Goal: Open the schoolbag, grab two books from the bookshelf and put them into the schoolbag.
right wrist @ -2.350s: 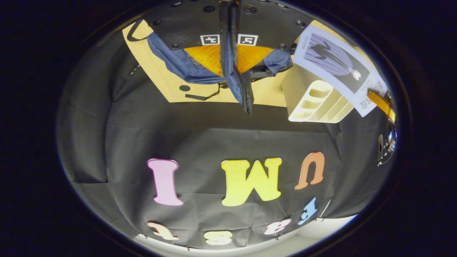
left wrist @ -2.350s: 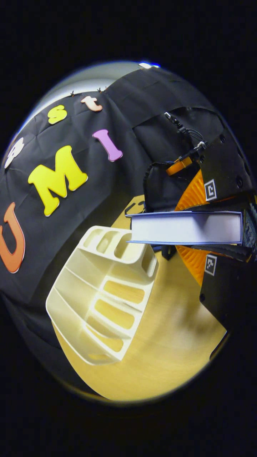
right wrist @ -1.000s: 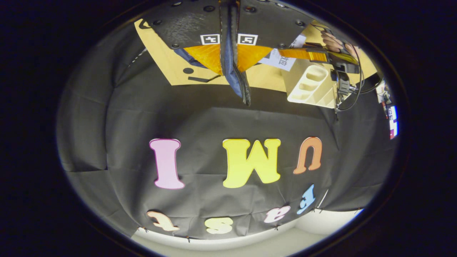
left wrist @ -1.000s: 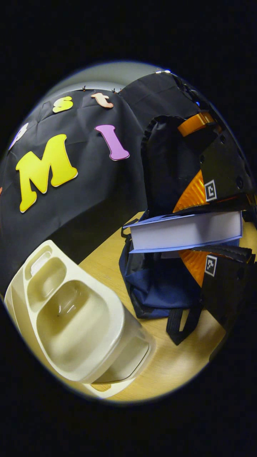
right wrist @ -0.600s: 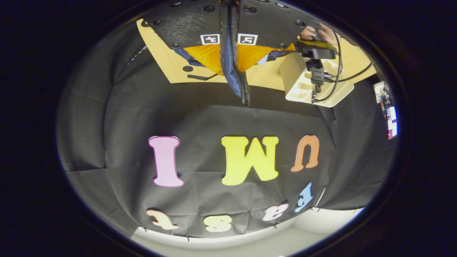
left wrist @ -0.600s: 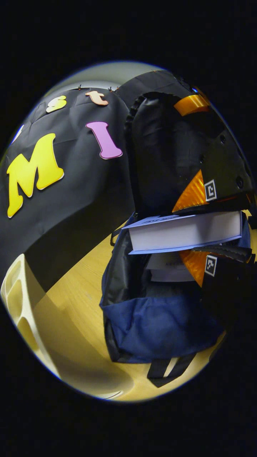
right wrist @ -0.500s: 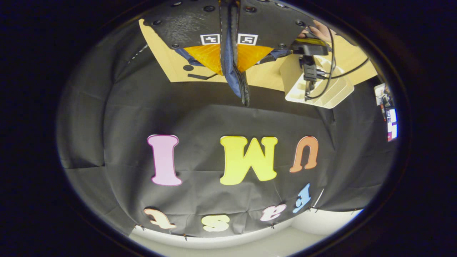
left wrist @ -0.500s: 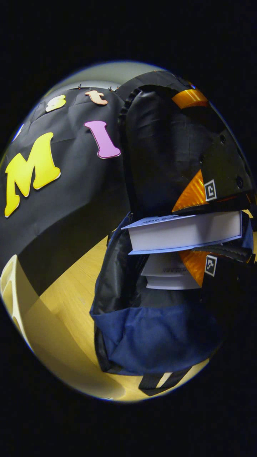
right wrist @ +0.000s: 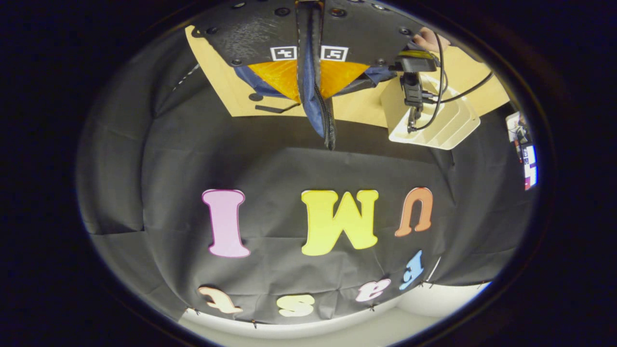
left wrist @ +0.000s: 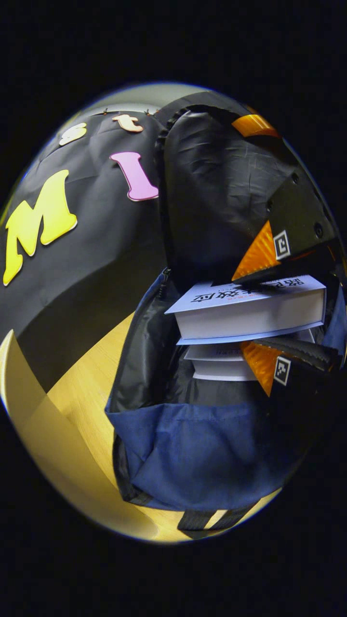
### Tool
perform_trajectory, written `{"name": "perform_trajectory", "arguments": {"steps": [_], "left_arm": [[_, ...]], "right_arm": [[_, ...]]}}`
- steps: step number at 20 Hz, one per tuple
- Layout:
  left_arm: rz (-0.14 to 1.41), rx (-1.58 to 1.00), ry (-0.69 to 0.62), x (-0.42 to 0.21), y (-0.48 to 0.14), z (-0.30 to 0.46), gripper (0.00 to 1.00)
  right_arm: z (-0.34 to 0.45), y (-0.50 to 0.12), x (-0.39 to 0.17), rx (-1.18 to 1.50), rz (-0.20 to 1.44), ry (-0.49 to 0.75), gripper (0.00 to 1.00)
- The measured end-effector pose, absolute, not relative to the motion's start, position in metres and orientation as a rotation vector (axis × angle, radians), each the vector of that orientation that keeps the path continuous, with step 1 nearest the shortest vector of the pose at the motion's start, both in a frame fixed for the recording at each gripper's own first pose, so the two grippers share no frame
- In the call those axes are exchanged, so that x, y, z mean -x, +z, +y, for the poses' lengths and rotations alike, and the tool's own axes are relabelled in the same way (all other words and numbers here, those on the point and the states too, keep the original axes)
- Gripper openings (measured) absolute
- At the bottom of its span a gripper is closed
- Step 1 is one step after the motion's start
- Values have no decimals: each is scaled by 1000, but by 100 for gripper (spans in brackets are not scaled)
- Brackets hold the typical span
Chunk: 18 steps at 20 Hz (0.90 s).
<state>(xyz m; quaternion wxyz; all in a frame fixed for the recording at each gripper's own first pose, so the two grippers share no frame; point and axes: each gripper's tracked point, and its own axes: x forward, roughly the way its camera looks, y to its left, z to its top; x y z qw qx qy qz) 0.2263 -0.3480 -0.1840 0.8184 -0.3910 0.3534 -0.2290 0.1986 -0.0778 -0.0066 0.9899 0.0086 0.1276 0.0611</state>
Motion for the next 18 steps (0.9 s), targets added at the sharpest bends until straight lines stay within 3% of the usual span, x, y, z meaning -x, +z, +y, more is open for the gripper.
{"name": "perform_trajectory", "arguments": {"steps": [3,5,8,16,18], "left_arm": [[723,567,-488,-220,-182,-345,76],[709,446,-465,-221,-182,-347,93],[640,319,-388,-224,-174,-332,98],[550,251,-351,-209,-146,-290,98],[529,231,-352,-200,-139,-277,98]], "right_arm": [[-84,-13,-196,-9,266,90,3],[-88,-16,-193,-7,275,69,3],[-94,-24,-190,0,291,35,3],[-94,-36,-175,26,321,7,4],[-96,-37,-170,30,322,-8,10]]}}
